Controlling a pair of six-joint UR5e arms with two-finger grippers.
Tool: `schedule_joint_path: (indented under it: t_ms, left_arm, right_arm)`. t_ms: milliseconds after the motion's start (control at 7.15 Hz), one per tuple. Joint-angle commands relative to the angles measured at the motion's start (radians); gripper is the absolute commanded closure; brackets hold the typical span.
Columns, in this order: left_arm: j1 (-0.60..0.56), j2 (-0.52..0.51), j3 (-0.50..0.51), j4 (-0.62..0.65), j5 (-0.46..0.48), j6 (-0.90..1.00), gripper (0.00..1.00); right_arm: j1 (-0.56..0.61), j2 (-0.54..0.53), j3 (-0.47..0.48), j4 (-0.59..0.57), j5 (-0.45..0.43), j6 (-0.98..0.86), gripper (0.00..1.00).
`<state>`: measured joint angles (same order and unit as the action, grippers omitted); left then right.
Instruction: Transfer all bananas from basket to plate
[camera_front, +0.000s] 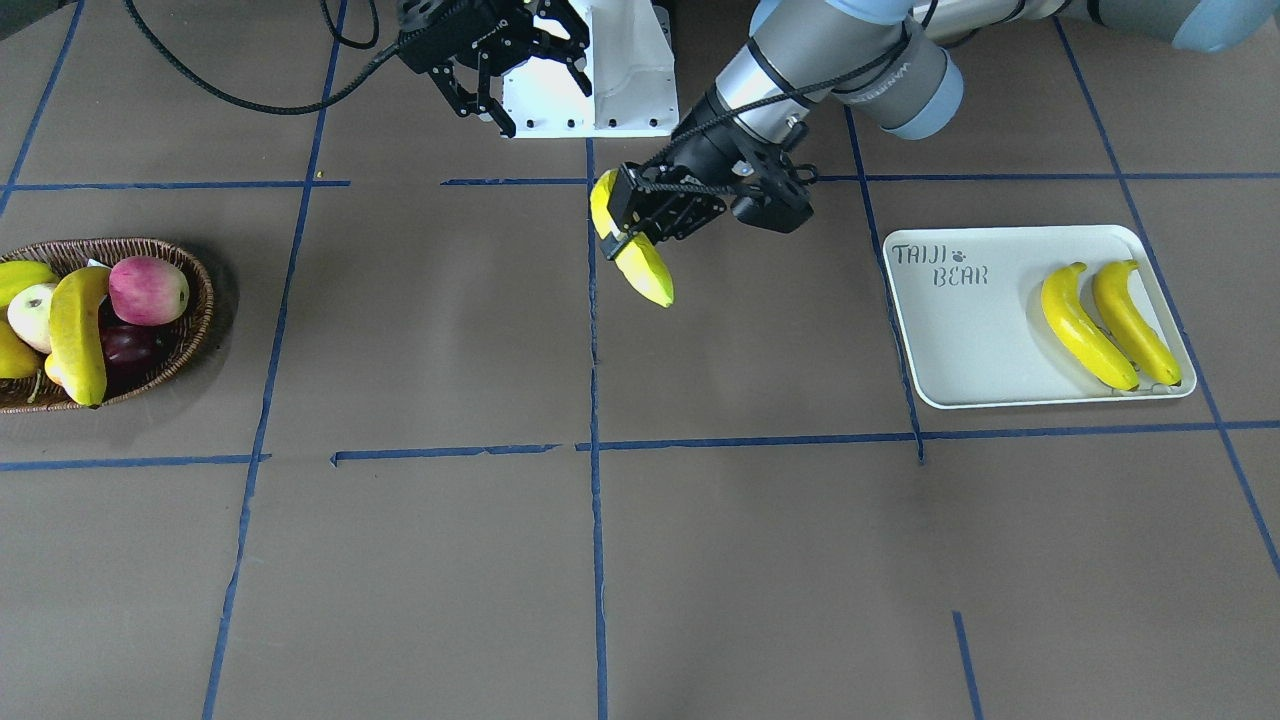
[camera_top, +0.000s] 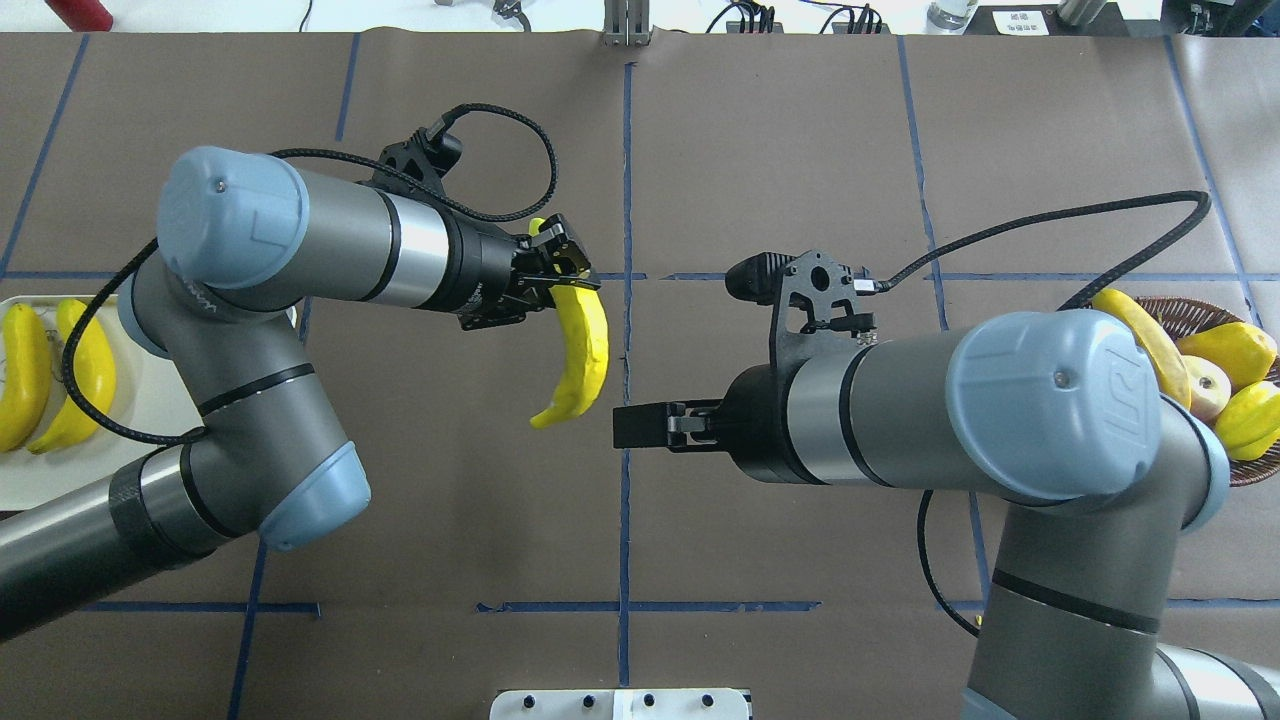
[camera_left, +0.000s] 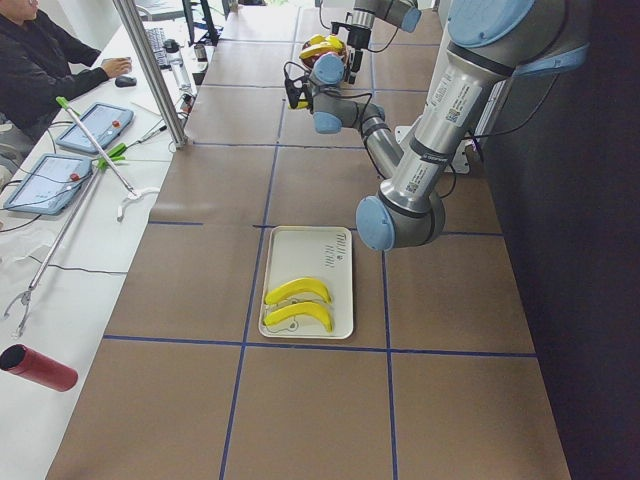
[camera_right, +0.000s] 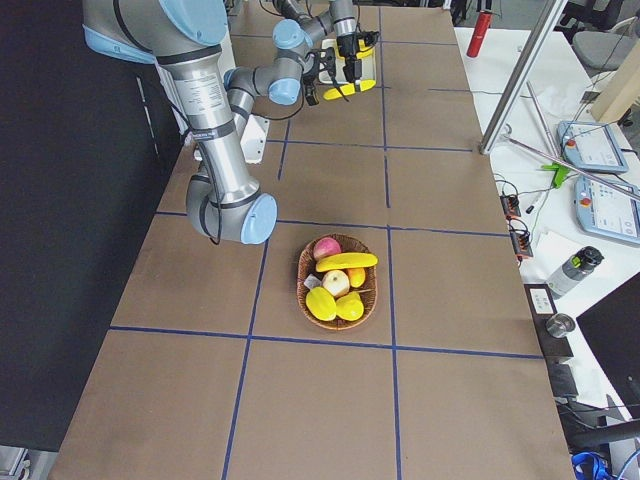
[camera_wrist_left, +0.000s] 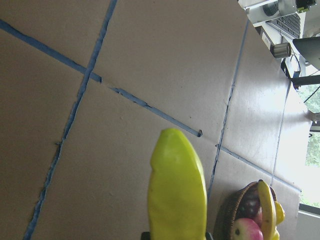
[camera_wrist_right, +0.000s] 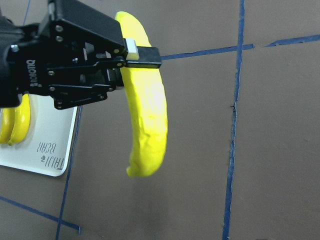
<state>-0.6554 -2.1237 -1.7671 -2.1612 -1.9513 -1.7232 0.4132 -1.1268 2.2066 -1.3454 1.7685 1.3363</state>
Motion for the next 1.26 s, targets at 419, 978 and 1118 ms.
schedule_joint_path:
  t_ms: [419,978,1118]
  left_arm:
    - [-0.163,0.446,-0.048,0.225,-0.072,0.44,1.0]
    - [-0.231,0.502,0.007,0.222,-0.094,0.514,1.0]
    - [-0.23,0.502,0.047,0.212,-0.089,0.516,1.0]
  right_arm:
    - [0.087,-0.152,0.061,-0.011,0.005,-0.002,0.0]
    - [0.091,-0.153,0.062,-0.009,0.003,-0.002,0.0]
    - [0.091,-0.153,0.068,-0.008,0.002,-0.002,0.0]
